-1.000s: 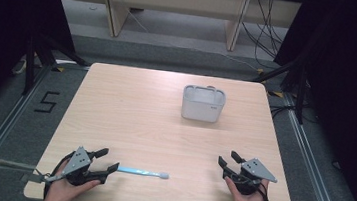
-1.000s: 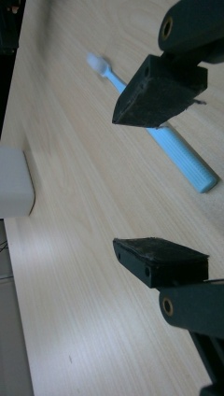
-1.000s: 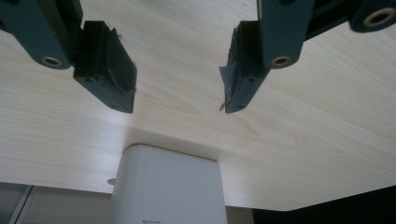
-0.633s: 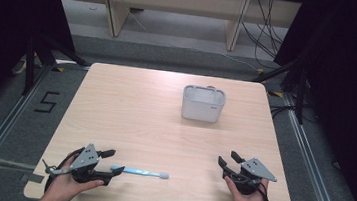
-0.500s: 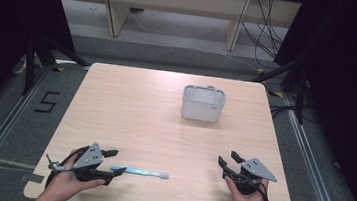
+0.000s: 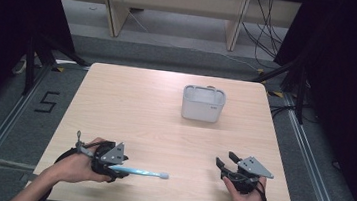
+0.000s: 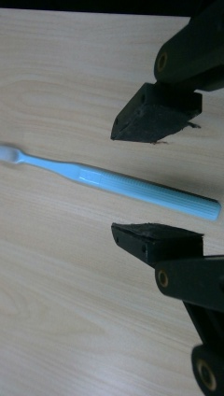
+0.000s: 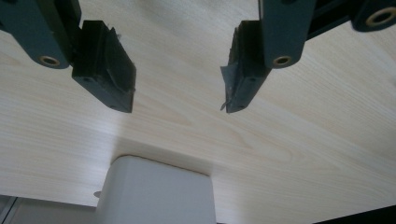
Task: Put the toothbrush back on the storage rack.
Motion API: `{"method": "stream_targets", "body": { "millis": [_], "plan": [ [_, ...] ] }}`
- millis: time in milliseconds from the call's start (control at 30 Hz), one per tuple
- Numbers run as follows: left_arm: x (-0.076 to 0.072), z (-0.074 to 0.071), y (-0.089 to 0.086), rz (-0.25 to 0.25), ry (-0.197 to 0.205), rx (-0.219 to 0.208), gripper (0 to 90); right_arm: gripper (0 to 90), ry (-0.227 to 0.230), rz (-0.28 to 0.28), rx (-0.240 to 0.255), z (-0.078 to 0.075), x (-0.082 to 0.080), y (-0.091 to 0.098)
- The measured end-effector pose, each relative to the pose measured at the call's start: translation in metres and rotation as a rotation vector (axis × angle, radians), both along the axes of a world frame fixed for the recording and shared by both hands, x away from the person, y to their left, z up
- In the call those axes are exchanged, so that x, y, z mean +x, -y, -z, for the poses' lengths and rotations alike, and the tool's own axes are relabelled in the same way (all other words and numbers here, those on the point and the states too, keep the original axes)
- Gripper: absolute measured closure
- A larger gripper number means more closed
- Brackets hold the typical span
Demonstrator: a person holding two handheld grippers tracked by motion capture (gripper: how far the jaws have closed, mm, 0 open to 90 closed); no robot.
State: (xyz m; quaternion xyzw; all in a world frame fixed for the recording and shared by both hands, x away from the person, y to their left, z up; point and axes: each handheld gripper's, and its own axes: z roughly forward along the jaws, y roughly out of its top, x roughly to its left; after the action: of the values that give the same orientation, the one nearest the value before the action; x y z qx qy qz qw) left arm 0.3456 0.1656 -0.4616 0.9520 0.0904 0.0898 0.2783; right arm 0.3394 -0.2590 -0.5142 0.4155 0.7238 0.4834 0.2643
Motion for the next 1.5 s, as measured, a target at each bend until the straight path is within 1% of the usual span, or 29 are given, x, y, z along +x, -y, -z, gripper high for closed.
{"method": "stream_targets", "body": {
  "millis": [33,67,100,133,167,200,233,267,300,367,400,433,467,500,567,633,667,700,733,800,833,867,933,967,1000,1033,1200,1433,1500],
  "plan": [
    [0.003,-0.002,0.002,0.031,0.000,0.044,48.9,44.3,-0.009,0.001,-0.011,-0.001,0.000,0.001],
    [0.003,-0.001,0.006,0.026,-0.019,0.043,50.2,44.3,-0.008,0.001,-0.011,-0.001,0.000,0.001],
    [0.006,-0.002,0.009,0.049,-0.021,0.084,51.5,44.3,-0.021,-0.003,0.020,0.000,0.000,-0.001],
    [0.007,-0.002,0.013,0.061,-0.024,0.106,52.3,44.3,-0.010,0.000,0.005,0.000,0.000,0.000],
    [0.008,-0.001,0.017,0.075,-0.024,0.132,53.0,44.3,-0.010,0.000,0.006,0.000,0.000,0.000],
    [0.010,-0.001,0.020,0.091,-0.031,0.158,53.9,44.2,-0.035,0.009,0.044,0.000,-0.002,-0.002],
    [0.010,-0.001,0.020,0.091,-0.031,0.158,54.4,44.3,-0.041,0.015,0.018,-0.001,-0.002,0.000],
    [0.011,-0.001,0.024,0.099,-0.039,0.179,54.4,44.3,-0.041,0.015,0.018,-0.001,-0.002,0.000],
    [0.015,0.001,0.030,0.126,-0.043,0.232,56.7,44.3,-0.008,0.005,-0.002,-0.001,0.000,0.001],
    [0.018,0.002,0.036,0.136,-0.046,0.260,58.6,44.3,-0.015,0.005,0.000,-0.001,0.000,0.001],
    [0.019,0.003,0.038,0.136,-0.058,0.271,59.2,44.3,-0.016,0.005,-0.002,-0.001,0.000,0.001],
    [0.019,0.003,0.038,0.136,-0.058,0.271,59.7,44.3,-0.016,0.005,-0.002,-0.001,0.000,0.001],
    [0.022,0.005,0.043,0.141,-0.075,0.288,60.5,44.3,-0.017,0.004,-0.002,-0.001,0.000,0.001],
    [0.022,0.005,0.043,0.141,-0.075,0.288,61.2,44.3,-0.049,0.013,0.020,-0.001,-0.002,-0.001],
    [0.025,0.007,0.048,0.149,-0.106,0.309,61.8,44.2,-0.055,0.010,0.018,-0.001,-0.001,0.000],
    [0.026,0.008,0.050,0.150,-0.111,0.317,61.9,44.3,-0.049,0.001,0.014,-0.001,0.000,0.000],
    [0.027,0.008,0.053,0.154,-0.111,0.345,62.4,44.3,-0.038,0.004,0.005,0.000,0.001,0.001],
    [0.027,0.008,0.053,0.154,-0.111,0.345,62.6,44.4,-0.062,0.014,0.024,-0.001,-0.001,-0.001],
    [0.028,0.008,0.055,0.154,-0.111,0.356,63.0,44.4,-0.028,-0.003,0.002,0.000,0.002,0.000],
    [0.029,0.008,0.058,0.156,-0.119,0.369,64.2,44.4,-0.036,-0.001,0.001,-0.001,0.001,0.001],
    [0.031,0.008,0.061,0.167,-0.131,0.385,64.7,44.4,-0.037,-0.001,-0.001,-0.001,0.001,0.001],
    [0.031,0.009,0.062,0.176,-0.129,0.396,65.2,44.4,-0.036,-0.001,0.000,-0.001,0.001,0.001],
    [0.031,0.009,0.064,0.179,-0.134,0.403,65.4,44.4,-0.027,0.004,-0.005,-0.001,0.001,0.001],
    [0.031,0.011,0.067,0.194,-0.138,0.430,65.4,44.4,-0.050,0.012,0.013,-0.001,0.000,0.000],
    [0.031,0.011,0.068,0.205,-0.138,0.441,65.6,44.4,-0.053,0.012,0.015,-0.001,0.000,-0.001],
    [0.032,0.011,0.069,0.212,-0.143,0.450,65.8,44.4,-0.030,0.005,-0.004,-0.001,0.001,0.001],
    [0.035,0.012,0.072,0.234,-0.150,0.470,67.1,44.4,-0.038,-0.001,-0.002,-0.001,0.001,0.001],
    [0.039,0.012,0.077,0.257,-0.169,0.463,68.2,44.3,-0.033,0.001,0.001,-0.001,0.002,0.000],
    [0.039,0.013,0.077,0.260,-0.168,0.469,68.6,44.3,-0.037,0.001,0.003,-0.001,0.002,0.000]
  ]
}}
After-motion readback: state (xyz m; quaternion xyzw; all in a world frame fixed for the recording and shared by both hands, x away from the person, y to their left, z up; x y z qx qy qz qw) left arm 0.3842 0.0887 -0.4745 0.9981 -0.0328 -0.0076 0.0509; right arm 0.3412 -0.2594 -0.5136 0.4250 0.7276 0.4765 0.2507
